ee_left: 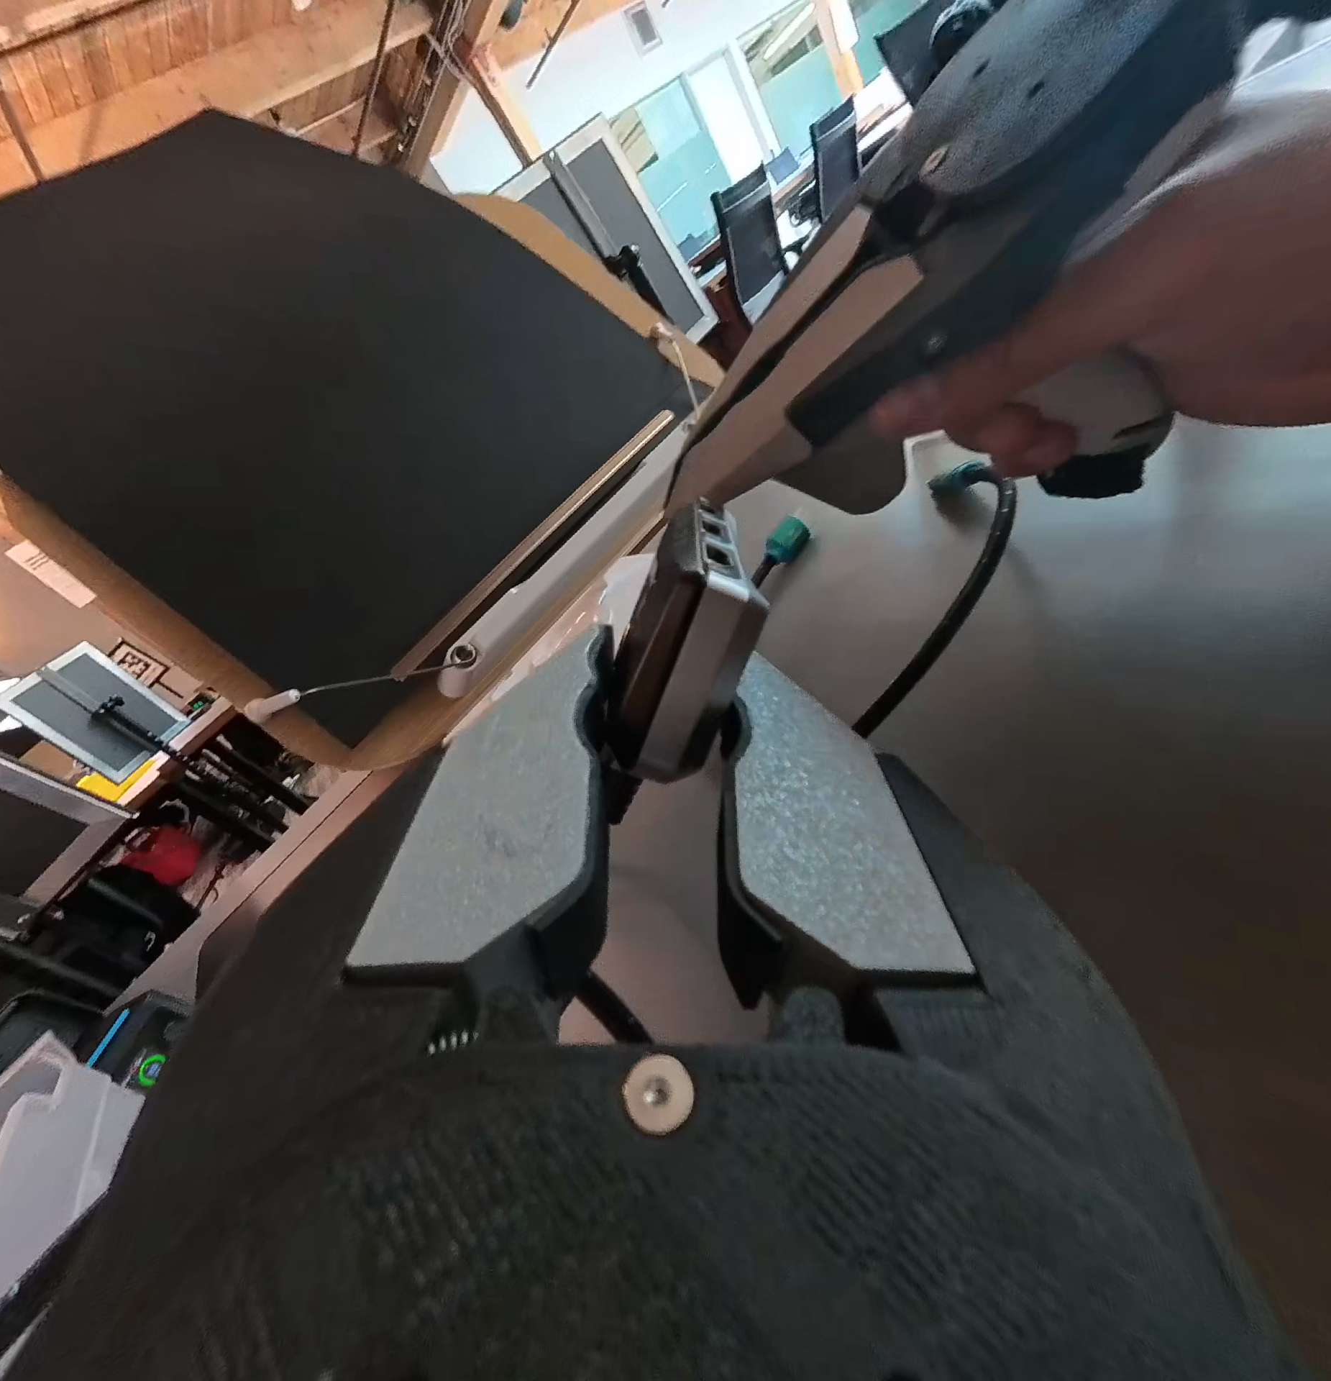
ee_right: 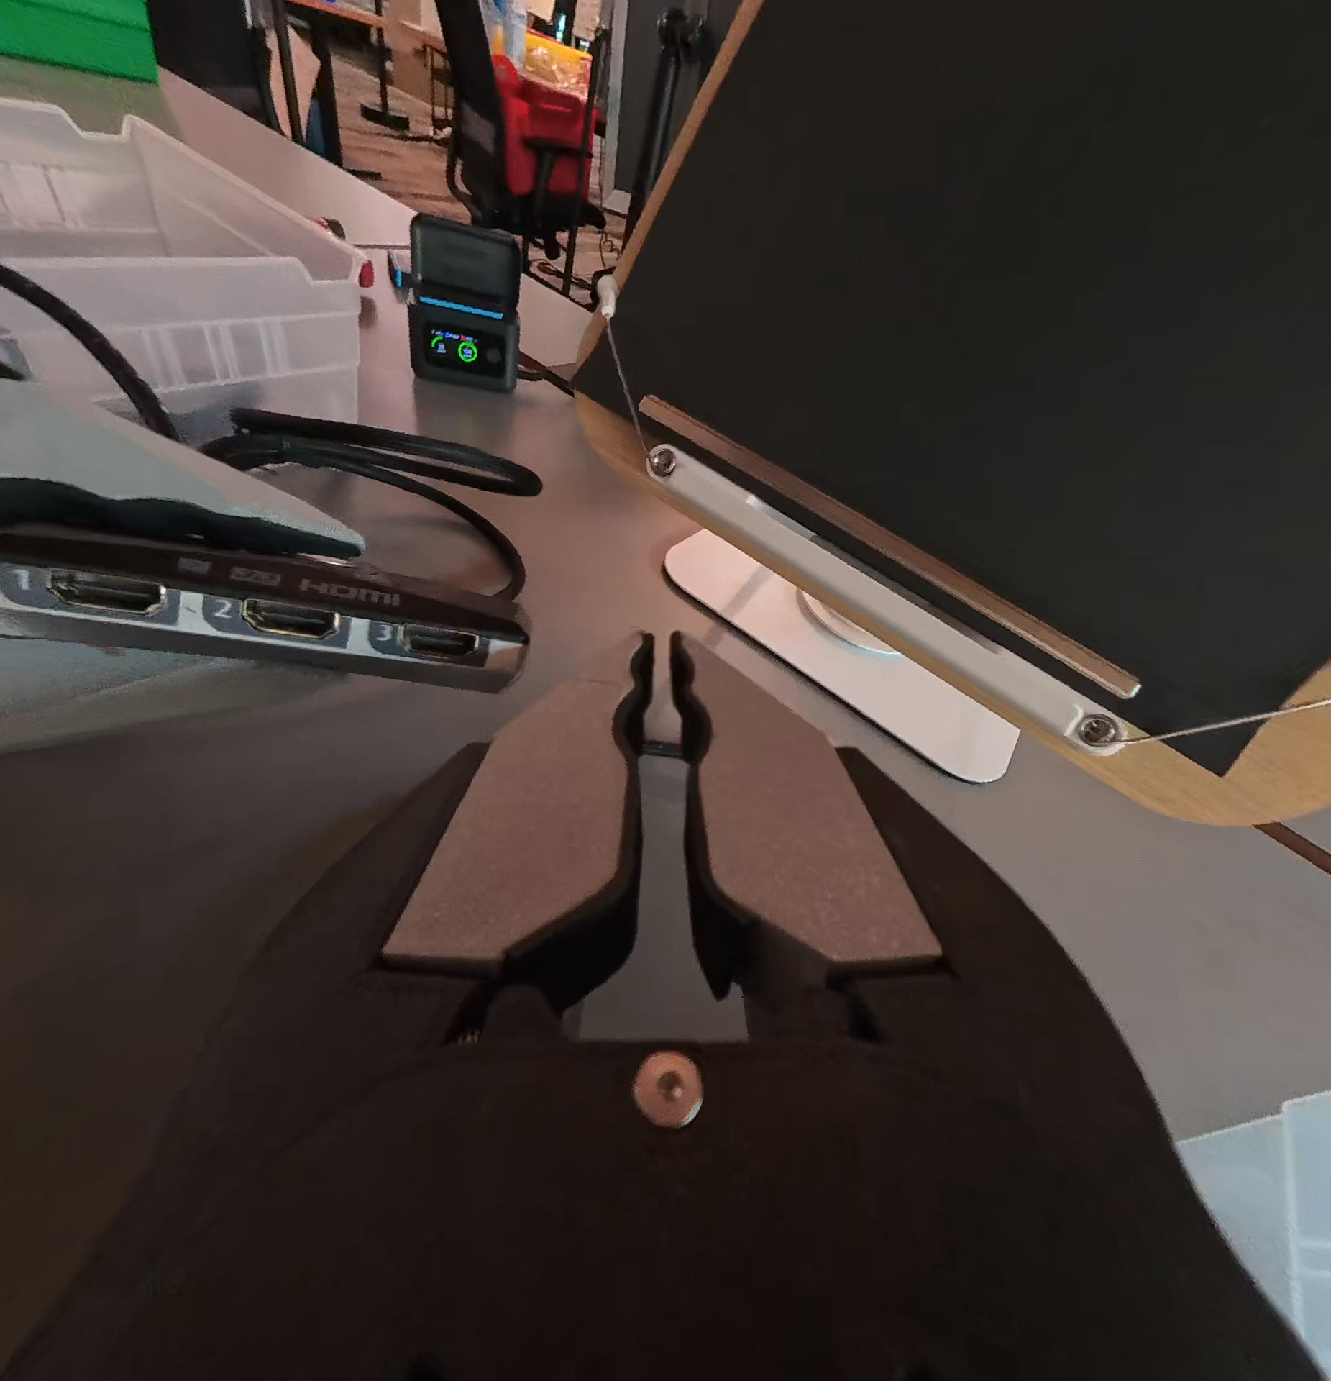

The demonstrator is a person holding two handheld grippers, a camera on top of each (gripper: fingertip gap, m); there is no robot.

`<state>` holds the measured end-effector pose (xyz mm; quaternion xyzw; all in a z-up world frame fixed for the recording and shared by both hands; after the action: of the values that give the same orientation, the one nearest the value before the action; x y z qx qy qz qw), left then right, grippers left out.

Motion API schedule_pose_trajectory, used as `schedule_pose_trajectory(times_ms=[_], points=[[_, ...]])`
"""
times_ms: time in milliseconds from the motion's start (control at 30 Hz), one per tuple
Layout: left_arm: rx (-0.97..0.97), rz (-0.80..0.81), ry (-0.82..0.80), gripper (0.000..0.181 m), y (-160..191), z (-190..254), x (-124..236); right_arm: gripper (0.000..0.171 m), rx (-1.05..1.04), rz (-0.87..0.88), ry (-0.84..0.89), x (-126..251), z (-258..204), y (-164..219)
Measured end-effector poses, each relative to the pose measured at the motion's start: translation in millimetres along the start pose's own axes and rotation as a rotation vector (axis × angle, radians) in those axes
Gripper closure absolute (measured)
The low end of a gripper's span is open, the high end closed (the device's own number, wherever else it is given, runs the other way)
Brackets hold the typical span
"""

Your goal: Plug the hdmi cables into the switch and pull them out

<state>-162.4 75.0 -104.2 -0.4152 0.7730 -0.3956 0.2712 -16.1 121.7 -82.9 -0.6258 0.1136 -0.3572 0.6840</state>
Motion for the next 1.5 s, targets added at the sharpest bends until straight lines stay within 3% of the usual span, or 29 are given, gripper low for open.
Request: schedule_pose_trajectory(times_ms=[300, 400, 567, 700, 800, 900, 967, 1033, 1067, 1133, 1333, 1367, 1500], points=[[0.042, 0.072, 0.005, 0.153, -9.7, 3.5, 8.6, 0.171, -0.007, 0.022, -0.106, -5.7, -8.6, -0.6], [0.058, 0.118, 0.007, 0.152, -15.2, 4.6, 10.8, 0.171, 0.011, -0.047, -0.234, -17.1, -22.1, 5.2], [0.015, 0.025, 0.017, 0.153, -7.4, 3.8, 4.8, 0.171, 0.105, -0.165, -0.089, -24.6, -19.2, 16.0], [-0.037, -0.034, -0.087, 0.153, 1.7, -4.6, -0.9, 0.163, 0.074, -0.261, 0.057, -14.6, 2.7, 24.0], [-0.062, -0.061, -0.114, 0.152, 4.8, -2.9, -5.5, 0.16, -0.051, -0.218, 0.122, 9.8, 26.5, 25.5], [-0.073, -0.076, -0.116, 0.152, 6.4, -0.7, -10.7, 0.129, -0.209, -0.144, -0.058, 17.7, 24.0, 25.1], [-0.068, -0.077, -0.12, 0.152, 6.5, -1.3, -11.9, 0.129, -0.267, -0.122, -0.188, 13.2, 3.9, 29.2], [-0.068, -0.076, -0.125, 0.153, 6.6, -2.7, -11.5, 0.127, -0.275, -0.27, -0.248, 8.5, -15.2, 45.6], [-0.071, -0.076, -0.129, 0.152, 6.5, -3.4, -11.2, 0.13, -0.254, -0.374, -0.245, 10.0, -21.0, 55.5], [-0.071, -0.076, -0.135, 0.153, 5.9, -4.3, -10.7, 0.162, -0.212, -0.507, -0.312, 23.9, -35.1, 66.9], [-0.06, -0.081, -0.148, 0.153, 2.7, -4.7, -11.7, 0.128, -0.406, -0.602, -0.274, 98.7, -47.1, 64.8], [-0.058, -0.081, -0.149, 0.153, 2.5, -4.6, -12.0, 0.114, -0.459, -0.573, -0.225, 101.9, -46.7, 58.2], [-0.074, -0.073, -0.136, 0.153, 4.6, -3.5, -11.4, 0.108, -0.471, -0.355, -0.114, 78.7, -45.1, 25.6]])
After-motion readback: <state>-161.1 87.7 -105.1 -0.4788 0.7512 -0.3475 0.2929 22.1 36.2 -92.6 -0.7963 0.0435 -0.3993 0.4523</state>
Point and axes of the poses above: each gripper's, where its closed fingertips meet, x back along the fingers, y out of its underside, z = x × y across the jaws, the point moved 8 cm from there along x, back along the fingers, and after that the axes turned 14 degrees about -y, right-handed, at the moved point
